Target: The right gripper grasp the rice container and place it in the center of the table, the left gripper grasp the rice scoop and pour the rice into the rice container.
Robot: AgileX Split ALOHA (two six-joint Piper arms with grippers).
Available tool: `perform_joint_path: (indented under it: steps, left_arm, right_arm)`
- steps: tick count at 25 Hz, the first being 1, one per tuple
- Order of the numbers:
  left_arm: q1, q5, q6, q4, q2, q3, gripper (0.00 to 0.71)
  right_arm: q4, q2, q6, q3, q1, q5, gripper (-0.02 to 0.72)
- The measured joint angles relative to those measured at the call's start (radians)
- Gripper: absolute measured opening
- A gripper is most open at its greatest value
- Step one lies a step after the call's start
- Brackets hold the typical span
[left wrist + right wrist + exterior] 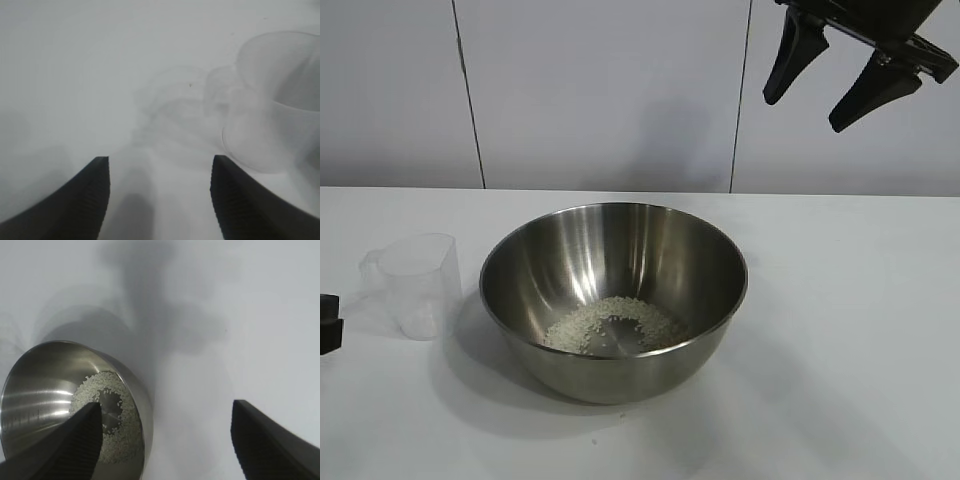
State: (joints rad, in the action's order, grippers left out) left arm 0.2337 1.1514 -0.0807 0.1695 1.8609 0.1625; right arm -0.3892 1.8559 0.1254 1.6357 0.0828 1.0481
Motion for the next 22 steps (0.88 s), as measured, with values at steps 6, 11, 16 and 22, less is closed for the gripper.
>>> perform_joint_path:
  steps: [6, 11, 16, 22]
  left_arm:
    - [0.000, 0.000, 0.000, 0.000, -0.140, -0.094, 0.399]
    - [0.000, -0.023, 0.143, -0.062, -0.287, -0.088, 0.383]
    - [0.000, -0.401, 0.281, -0.264, -0.394, 0.099, 0.383]
    - [0.009, -0.975, 0.635, -0.604, -0.490, 0.440, 0.381]
  right_arm:
    - [0.000, 0.000, 0.000, 0.000, 0.000, 0.000, 0.496]
    - [-0.001, 0.000, 0.000, 0.000, 0.000, 0.000, 0.496]
    - [-0.001, 0.000, 0.000, 0.000, 0.000, 0.000, 0.496]
    - [-0.004, 0.000, 0.000, 0.000, 0.000, 0.000, 0.496]
